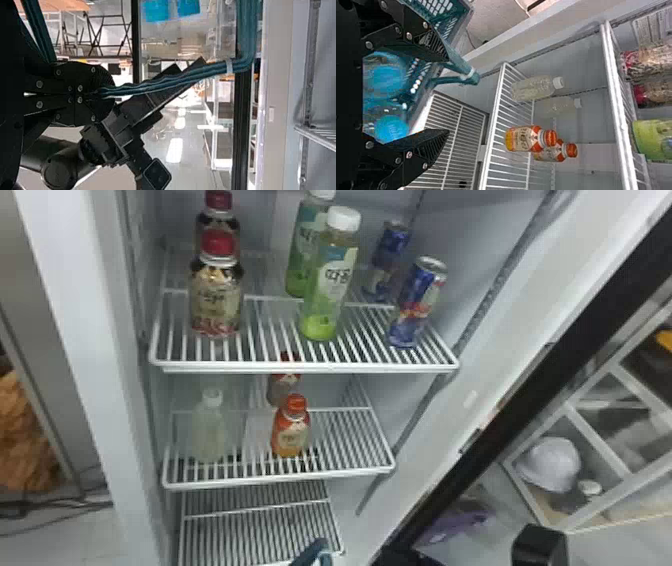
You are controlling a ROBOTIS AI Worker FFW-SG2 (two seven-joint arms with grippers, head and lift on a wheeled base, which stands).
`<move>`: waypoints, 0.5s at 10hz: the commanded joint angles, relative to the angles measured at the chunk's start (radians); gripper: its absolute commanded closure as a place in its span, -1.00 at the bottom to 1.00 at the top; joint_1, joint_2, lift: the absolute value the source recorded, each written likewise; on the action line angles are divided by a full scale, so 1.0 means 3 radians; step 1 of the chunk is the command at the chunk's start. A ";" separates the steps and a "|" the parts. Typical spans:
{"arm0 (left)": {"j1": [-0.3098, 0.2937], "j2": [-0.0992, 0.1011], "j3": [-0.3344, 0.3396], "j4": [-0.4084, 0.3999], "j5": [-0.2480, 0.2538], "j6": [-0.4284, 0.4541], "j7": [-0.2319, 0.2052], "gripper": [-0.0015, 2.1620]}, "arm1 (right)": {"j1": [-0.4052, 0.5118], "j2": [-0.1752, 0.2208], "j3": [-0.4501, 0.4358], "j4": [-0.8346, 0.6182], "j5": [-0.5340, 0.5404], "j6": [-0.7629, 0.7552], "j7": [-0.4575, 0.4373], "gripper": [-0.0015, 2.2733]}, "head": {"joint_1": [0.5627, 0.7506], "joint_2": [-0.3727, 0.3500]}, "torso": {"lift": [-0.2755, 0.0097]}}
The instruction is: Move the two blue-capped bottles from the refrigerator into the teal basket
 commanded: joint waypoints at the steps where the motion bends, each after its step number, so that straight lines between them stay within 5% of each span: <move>1: -0.0008 -0.0005 0.0000 -0.0001 0.0004 -0.0003 0.0000 0.07 | -0.0034 0.0011 -0.0001 0.0040 0.0021 -0.0130 0.0003 -0.62 | 0.41 -0.94 | -0.02; 5: 0.0000 -0.0010 0.0000 -0.0001 -0.0001 0.0005 0.0000 0.07 | -0.0108 0.0210 -0.0057 0.0285 0.0129 -0.0956 -0.0003 -0.63 | 0.41 -0.94 | -0.02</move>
